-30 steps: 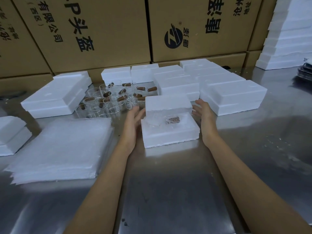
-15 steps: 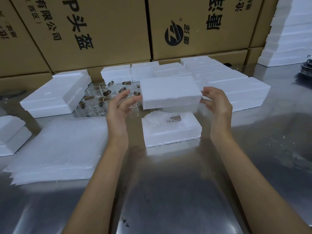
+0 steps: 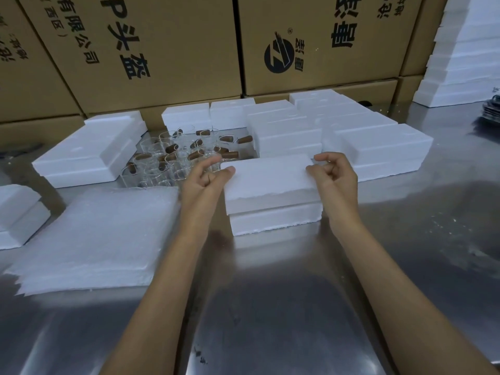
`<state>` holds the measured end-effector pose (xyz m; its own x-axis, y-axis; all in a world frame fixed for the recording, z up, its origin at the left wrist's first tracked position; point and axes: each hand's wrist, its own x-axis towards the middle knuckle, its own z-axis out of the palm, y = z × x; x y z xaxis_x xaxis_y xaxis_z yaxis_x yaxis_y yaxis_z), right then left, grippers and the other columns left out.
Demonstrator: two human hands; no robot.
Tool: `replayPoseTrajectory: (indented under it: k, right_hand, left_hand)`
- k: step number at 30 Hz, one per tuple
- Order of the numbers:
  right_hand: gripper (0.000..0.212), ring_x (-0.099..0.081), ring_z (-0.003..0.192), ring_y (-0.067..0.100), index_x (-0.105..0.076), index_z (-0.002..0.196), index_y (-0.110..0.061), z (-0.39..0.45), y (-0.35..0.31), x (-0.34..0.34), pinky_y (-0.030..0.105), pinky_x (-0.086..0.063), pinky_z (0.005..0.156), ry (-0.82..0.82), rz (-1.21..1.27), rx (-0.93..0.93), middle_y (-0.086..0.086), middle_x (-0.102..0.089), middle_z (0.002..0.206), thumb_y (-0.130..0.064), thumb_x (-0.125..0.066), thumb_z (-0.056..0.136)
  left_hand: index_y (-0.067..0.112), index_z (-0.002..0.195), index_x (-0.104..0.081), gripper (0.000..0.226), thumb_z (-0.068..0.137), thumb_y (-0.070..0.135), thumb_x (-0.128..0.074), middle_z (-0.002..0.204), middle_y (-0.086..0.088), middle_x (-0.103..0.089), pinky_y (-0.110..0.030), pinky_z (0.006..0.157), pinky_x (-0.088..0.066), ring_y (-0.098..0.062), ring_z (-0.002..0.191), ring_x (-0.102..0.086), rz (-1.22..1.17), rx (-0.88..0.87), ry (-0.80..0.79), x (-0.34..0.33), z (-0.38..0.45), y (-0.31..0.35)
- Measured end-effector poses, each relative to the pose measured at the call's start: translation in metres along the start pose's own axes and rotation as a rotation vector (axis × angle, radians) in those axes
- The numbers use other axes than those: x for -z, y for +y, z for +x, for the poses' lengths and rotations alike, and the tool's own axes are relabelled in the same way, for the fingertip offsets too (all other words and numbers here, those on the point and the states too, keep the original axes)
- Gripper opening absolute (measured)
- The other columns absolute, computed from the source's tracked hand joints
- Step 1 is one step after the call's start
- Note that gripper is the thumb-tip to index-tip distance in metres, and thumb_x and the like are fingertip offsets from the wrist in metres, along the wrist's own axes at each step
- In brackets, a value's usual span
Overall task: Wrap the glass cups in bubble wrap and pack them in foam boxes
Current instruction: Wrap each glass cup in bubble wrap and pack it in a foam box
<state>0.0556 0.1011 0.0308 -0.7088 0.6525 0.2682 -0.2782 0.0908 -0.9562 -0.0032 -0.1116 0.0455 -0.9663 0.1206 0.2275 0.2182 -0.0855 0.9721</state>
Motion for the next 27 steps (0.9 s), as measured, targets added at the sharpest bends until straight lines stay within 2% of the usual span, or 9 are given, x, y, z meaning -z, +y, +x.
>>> replayPoseTrajectory:
  k: [4, 6, 8, 11, 14, 18, 21, 24, 27]
  right_hand:
    - [0.022, -0.044, 0.063, 0.006, -0.063, 0.110, -0.014, 0.000, 0.004, 0.000, 0.010, -0.041, 0.060, -0.037, -0.061, -0.034, -0.006, -0.042, 0.064, -0.010, -0.064, 0.088]
    - [0.022, -0.047, 0.070, 0.010, -0.062, 0.112, -0.017, 0.000, 0.005, 0.000, 0.011, -0.042, 0.061, -0.053, -0.065, -0.074, 0.001, -0.044, 0.072, -0.015, -0.064, 0.090]
    - [0.021, -0.049, 0.076, 0.012, -0.062, 0.111, -0.019, -0.001, 0.007, 0.000, 0.017, -0.043, 0.067, -0.057, -0.055, -0.108, 0.006, -0.046, 0.079, -0.017, -0.065, 0.090]
    - [0.017, -0.049, 0.080, 0.013, -0.063, 0.107, -0.022, -0.002, 0.008, 0.000, 0.025, -0.041, 0.072, -0.052, -0.029, -0.153, 0.005, -0.047, 0.085, -0.020, -0.066, 0.090]
    - [0.013, -0.053, 0.083, 0.013, -0.063, 0.102, -0.025, -0.001, 0.010, -0.001, 0.027, -0.044, 0.077, -0.052, -0.001, -0.183, -0.001, -0.052, 0.091, -0.023, -0.067, 0.090]
    - [0.011, -0.059, 0.086, 0.005, -0.064, 0.100, -0.031, 0.001, 0.015, 0.001, 0.022, -0.045, 0.073, -0.061, -0.014, -0.225, -0.014, -0.061, 0.096, -0.031, -0.067, 0.090]
    - [0.007, -0.061, 0.083, -0.007, -0.065, 0.097, -0.040, 0.001, 0.011, 0.003, 0.014, -0.044, 0.064, -0.119, -0.044, -0.299, -0.026, -0.066, 0.091, -0.040, -0.064, 0.090]
    - [0.026, -0.065, 0.099, 0.007, -0.069, 0.107, -0.032, 0.002, 0.007, 0.009, 0.024, -0.049, 0.079, -0.183, -0.101, -0.350, -0.013, -0.070, 0.107, -0.048, -0.064, 0.088]
    - [0.041, -0.068, 0.104, 0.020, -0.073, 0.109, -0.023, -0.002, -0.001, 0.012, 0.037, -0.051, 0.097, -0.233, -0.093, -0.426, -0.004, -0.074, 0.109, -0.052, -0.067, 0.081]
  left_hand:
    - [0.029, 0.117, -0.067, 0.031, 0.089, 0.021, -0.076, 0.092, -0.012, -0.060, -0.044, 0.110, -0.046, -0.019, 0.084, -0.060, 0.039, 0.033, -0.009, 0.001, 0.001, -0.004]
    - [0.029, 0.119, -0.066, 0.033, 0.089, 0.022, -0.077, 0.090, -0.012, -0.058, -0.042, 0.111, -0.044, -0.018, 0.081, -0.058, 0.047, 0.062, -0.027, 0.001, 0.002, -0.008]
    - [0.027, 0.121, -0.066, 0.035, 0.088, 0.024, -0.077, 0.090, -0.009, -0.056, -0.041, 0.105, -0.045, -0.014, 0.076, -0.057, 0.051, 0.097, -0.029, 0.000, 0.002, -0.012]
    - [0.029, 0.125, -0.063, 0.041, 0.087, 0.026, -0.078, 0.108, -0.006, -0.064, -0.049, 0.108, -0.046, -0.026, 0.102, -0.068, 0.033, 0.155, -0.016, 0.000, 0.004, -0.018]
    - [0.033, 0.128, -0.061, 0.048, 0.083, 0.031, -0.080, 0.130, -0.002, -0.064, -0.051, 0.107, -0.047, -0.026, 0.116, -0.066, -0.023, 0.225, -0.032, 0.000, 0.005, -0.020]
    - [0.035, 0.126, -0.062, 0.053, 0.076, 0.038, -0.081, 0.130, -0.002, -0.065, -0.050, 0.109, -0.046, -0.024, 0.118, -0.065, -0.039, 0.243, -0.032, 0.000, 0.003, -0.021]
    - [0.034, 0.127, -0.060, 0.048, 0.084, 0.033, -0.080, 0.129, -0.002, -0.066, -0.049, 0.108, -0.047, -0.024, 0.116, -0.065, -0.021, 0.256, -0.021, -0.001, 0.004, -0.020]
    - [0.029, 0.127, -0.059, 0.046, 0.086, 0.032, -0.078, 0.125, -0.002, -0.068, -0.046, 0.104, -0.050, -0.022, 0.111, -0.068, 0.033, 0.297, -0.004, 0.000, 0.005, -0.015]
    - [0.012, 0.115, -0.065, 0.035, 0.089, 0.034, -0.073, 0.115, -0.007, -0.073, -0.038, 0.095, -0.055, -0.022, 0.103, -0.070, 0.093, 0.360, -0.038, 0.001, 0.004, -0.006]
